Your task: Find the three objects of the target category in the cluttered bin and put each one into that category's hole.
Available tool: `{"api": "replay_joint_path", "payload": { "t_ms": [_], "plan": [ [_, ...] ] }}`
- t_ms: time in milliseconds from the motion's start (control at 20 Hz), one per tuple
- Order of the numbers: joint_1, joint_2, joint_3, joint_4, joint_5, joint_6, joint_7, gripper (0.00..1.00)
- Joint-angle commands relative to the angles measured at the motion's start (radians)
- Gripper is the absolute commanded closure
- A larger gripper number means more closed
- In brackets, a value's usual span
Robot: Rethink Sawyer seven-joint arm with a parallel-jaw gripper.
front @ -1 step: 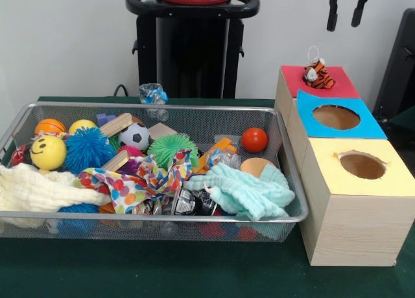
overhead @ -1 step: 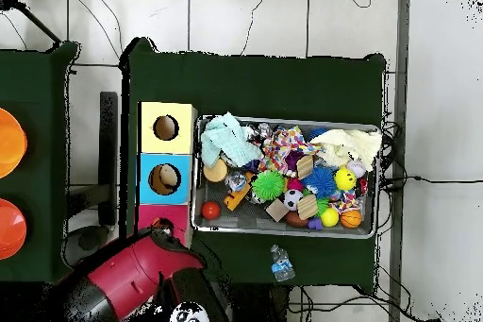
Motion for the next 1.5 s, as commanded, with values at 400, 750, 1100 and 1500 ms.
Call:
{"api": "replay_joint_path", "payload": {
  "t_ms": [400,750,1100,1500],
  "plan": [
    [-0.08,0.008,0.087,0.031,0.005,0.052,-0.124,0.0],
    [-0.075,0.012,0.093,0.04,-0.006,0.032,-0.09,0.0],
    [-0.052,0.07,0.082,-0.034,-0.059,0.039,-0.097,0.0],
    [-0.07,0.194,0.093,-0.205,-0.101,0.103,-0.187,0.0]
  ]
}}
